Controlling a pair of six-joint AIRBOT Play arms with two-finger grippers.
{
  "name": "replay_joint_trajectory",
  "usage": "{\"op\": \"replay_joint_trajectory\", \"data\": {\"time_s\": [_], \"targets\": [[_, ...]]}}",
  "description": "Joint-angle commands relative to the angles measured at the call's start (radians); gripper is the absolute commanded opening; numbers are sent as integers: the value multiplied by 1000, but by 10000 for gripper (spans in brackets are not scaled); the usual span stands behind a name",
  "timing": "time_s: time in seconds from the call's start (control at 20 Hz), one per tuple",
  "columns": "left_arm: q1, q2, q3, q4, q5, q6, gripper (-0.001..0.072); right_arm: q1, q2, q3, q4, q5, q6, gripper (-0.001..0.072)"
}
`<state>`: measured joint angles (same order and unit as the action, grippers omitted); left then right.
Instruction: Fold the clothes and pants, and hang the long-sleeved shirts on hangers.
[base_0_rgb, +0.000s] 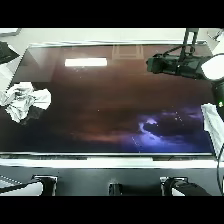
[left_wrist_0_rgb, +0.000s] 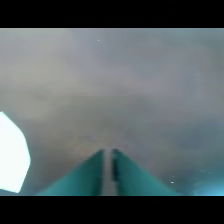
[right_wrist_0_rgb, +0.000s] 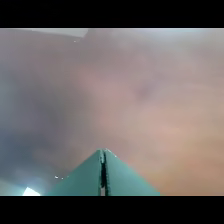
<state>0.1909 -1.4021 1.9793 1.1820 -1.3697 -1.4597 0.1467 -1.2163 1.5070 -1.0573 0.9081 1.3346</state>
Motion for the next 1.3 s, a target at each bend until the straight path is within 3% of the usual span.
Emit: {"op": "replay_joint_trajectory", "data": {"time_s": [0.0,0.05,0.2,0.3,0.35,0.55,1.0,1.15,1.2,1.25], "targets": [[2,-4,0,159,-45,-75,344,1,1,0,16,23,21,40],[18,-5,-11,239,-60,-140,437,1,1,0,17,44,48,57],[142,-5,-132,318,-34,-181,454,1,0,0,16,121,72,279],[259,-8,-262,293,56,-249,667,1,-2,0,16,179,72,328],[304,-14,-315,256,96,-270,706,1,-5,0,15,206,72,328],[387,-131,-363,154,191,-269,706,1,-13,-1,-4,304,72,327],[347,-370,-360,156,560,-269,706,1,-13,-1,-6,343,133,328],[314,-436,-358,154,642,-270,706,1,-13,-1,-6,346,147,364],[304,-454,-358,153,654,-270,682,1,-13,-1,-6,347,147,364],[297,-467,-358,153,652,-270,577,1,-13,-1,-6,347,147,364]]}}
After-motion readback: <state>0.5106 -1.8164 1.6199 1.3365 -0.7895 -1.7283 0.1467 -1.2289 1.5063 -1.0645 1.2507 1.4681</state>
